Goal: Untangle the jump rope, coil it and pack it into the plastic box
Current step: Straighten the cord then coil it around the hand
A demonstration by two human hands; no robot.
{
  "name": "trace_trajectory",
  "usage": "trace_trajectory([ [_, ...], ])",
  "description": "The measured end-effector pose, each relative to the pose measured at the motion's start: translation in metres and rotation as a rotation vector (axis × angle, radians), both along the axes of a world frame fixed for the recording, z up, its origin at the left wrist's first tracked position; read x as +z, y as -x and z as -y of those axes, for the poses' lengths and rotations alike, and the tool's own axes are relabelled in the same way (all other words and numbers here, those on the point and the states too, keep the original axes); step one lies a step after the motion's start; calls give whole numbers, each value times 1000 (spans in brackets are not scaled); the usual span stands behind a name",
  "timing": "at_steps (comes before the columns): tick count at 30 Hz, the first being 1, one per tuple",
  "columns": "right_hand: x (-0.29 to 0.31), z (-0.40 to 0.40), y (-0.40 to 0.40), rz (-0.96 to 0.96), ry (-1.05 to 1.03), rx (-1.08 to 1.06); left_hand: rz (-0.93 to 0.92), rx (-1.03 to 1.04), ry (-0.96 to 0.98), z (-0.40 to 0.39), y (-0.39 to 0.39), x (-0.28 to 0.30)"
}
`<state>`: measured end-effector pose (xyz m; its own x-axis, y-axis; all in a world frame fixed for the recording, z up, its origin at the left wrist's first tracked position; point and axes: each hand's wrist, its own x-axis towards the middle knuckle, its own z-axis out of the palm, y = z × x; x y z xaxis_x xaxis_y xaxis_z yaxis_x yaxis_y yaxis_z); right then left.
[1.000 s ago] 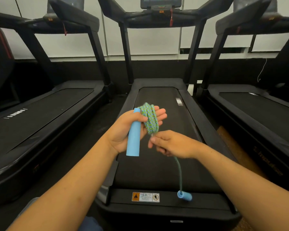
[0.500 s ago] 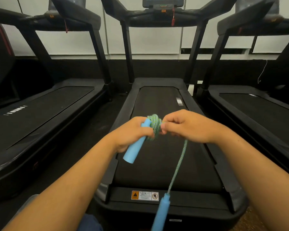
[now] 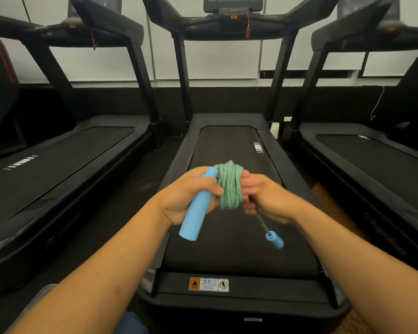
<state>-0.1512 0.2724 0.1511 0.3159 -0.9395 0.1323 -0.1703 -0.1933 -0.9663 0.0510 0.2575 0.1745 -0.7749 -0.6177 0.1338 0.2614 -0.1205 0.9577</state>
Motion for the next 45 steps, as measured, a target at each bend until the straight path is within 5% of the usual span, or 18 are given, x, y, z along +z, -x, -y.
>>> trace_trajectory([
  [4,-3,-4,-14,-97,-79,143,-231,19,-100,2,-3,4],
  [10,-2,-13,-21,-186,-182,198,-251,196,-105,12,-5,1],
  [19,32,-31,-25,-327,-135,287,105,421,112,23,-12,-14],
  [24,49,-28,-8,-215,9,149,371,355,324,10,-7,-11],
  [30,45,-12,15,-161,224,-43,411,15,299,2,-1,-11],
  [38,9,-3,0,259,65,-9,99,-191,83,-2,6,-9],
  [45,3,-12,-41,585,-161,97,-84,-35,-112,0,-1,-6],
])
